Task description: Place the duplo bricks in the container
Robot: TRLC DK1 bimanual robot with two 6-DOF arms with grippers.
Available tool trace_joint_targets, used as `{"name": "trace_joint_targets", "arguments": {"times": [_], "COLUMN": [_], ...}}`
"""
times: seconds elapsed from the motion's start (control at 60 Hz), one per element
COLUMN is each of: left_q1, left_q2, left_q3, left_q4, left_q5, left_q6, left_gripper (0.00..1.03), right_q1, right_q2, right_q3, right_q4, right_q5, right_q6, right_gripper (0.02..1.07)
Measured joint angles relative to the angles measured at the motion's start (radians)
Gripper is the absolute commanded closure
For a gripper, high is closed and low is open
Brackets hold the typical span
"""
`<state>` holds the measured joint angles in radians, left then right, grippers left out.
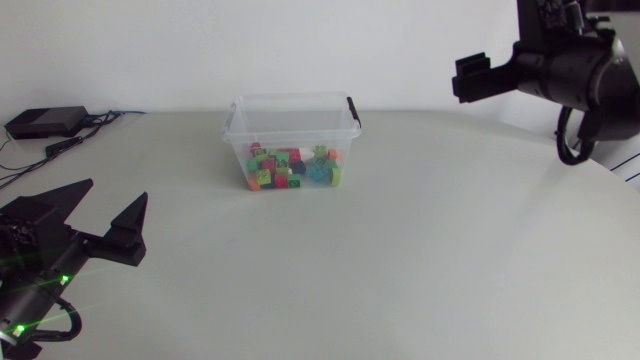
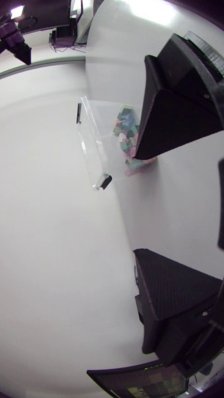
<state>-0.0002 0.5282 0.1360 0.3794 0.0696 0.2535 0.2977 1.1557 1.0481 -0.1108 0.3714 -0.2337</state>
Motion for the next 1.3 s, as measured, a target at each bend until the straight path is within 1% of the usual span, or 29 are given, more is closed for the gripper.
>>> {"name": "trace_joint_targets", "arguments": {"times": [0.35,0.533,0.7,0.85,1.033,1.3], "left_q1": [0.0,0.0,0.0,0.0,0.0,0.0], "left_q2": [-0.049,-0.084,-0.153,-0.209,-0.268,-0.354], "left_q3": [-0.014,-0.037,-0.068,-0.084,-0.09,-0.092], "left_q4": [0.0,0.0,-0.001,-0.004,-0.053,-0.165], "left_q5": [0.0,0.0,0.0,-0.002,-0.012,-0.027], "left_q6": [0.0,0.0,-0.012,-0.035,-0.068,-0.121], "left_gripper": [0.04,0.04,0.04,0.04,0.04,0.04], "right_q1": [-0.106,-0.123,-0.123,-0.126,-0.15,-0.197], "right_q2": [-0.238,-0.383,-0.523,-0.606,-0.714,-0.861], "right_q3": [-0.257,-0.425,-0.539,-0.617,-0.698,-0.809], "right_q4": [0.112,0.19,0.201,0.212,0.211,0.183], "right_q5": [0.011,0.011,-0.004,-0.013,-0.075,-0.174], "right_q6": [-0.072,-0.132,-0.158,-0.164,-0.149,-0.042], "right_gripper": [0.06,0.06,0.06,0.06,0.06,0.06]}}
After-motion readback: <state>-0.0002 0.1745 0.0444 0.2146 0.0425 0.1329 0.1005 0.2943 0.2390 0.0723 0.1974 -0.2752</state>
